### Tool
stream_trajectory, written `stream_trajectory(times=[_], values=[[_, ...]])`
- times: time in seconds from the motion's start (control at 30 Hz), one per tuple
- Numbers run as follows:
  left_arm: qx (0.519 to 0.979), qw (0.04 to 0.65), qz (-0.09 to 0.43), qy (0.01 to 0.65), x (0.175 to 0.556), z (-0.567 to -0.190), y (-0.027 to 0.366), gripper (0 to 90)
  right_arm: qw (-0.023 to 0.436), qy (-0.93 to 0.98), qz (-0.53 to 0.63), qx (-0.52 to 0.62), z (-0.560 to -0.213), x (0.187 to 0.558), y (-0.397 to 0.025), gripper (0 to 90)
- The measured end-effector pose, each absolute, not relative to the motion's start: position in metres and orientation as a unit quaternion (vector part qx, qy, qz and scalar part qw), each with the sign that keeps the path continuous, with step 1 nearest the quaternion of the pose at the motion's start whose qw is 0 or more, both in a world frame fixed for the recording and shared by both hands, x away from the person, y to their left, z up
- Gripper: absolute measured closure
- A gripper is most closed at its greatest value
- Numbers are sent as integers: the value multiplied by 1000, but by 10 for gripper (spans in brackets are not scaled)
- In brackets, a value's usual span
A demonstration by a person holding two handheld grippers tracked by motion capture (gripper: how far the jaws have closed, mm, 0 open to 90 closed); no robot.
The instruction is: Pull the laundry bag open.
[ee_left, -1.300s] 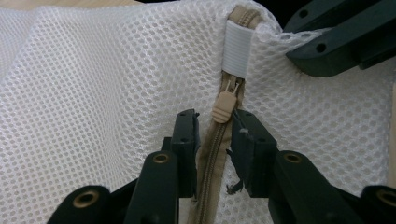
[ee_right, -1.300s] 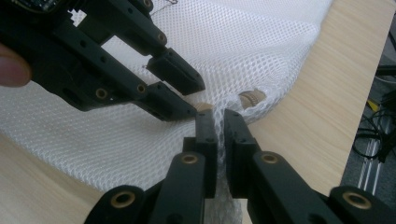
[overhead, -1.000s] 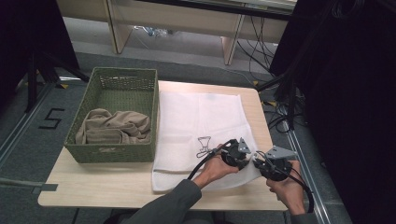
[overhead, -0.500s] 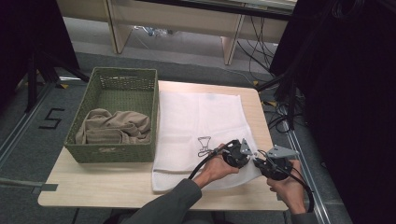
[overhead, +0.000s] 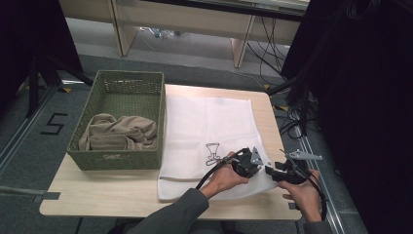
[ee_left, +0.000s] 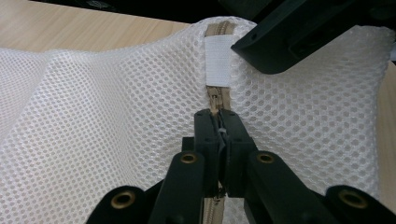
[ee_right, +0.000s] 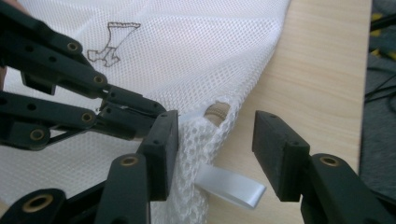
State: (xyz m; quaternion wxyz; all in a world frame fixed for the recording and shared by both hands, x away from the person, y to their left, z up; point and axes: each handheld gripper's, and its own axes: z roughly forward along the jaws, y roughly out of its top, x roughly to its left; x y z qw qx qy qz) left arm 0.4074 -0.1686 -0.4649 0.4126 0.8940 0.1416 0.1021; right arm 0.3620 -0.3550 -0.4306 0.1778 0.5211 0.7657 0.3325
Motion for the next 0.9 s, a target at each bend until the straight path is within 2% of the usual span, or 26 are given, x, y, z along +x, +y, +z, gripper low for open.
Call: stream_trajectory(times=[0.1, 0.17, 0.2, 0.23, 0.3, 0.37, 0.7, 0.9], values=[[895, 410, 105, 138, 407, -465, -168, 868, 162, 759, 342, 530, -434, 365, -357, 522], [895, 410, 104, 138, 406, -465, -168, 868, 130, 756, 361, 530, -438, 370, -358, 566], [896, 410, 103, 138, 406, -465, -168, 868, 130, 756, 361, 530, -438, 370, -358, 566], [897, 407, 103, 136, 406, -465, -168, 868, 126, 756, 363, 530, -439, 371, -358, 596], [897, 408, 103, 136, 406, -466, -168, 868, 124, 764, 374, 511, -437, 371, -357, 771], [896, 410, 102, 138, 406, -467, -169, 866, 125, 773, 378, 494, -434, 371, -357, 826], [892, 413, 106, 148, 409, -467, -171, 812, 141, 787, 375, 470, -427, 369, -349, 842], [892, 413, 121, 140, 407, -466, -174, 866, 139, 781, 383, 474, -425, 368, -349, 842]])
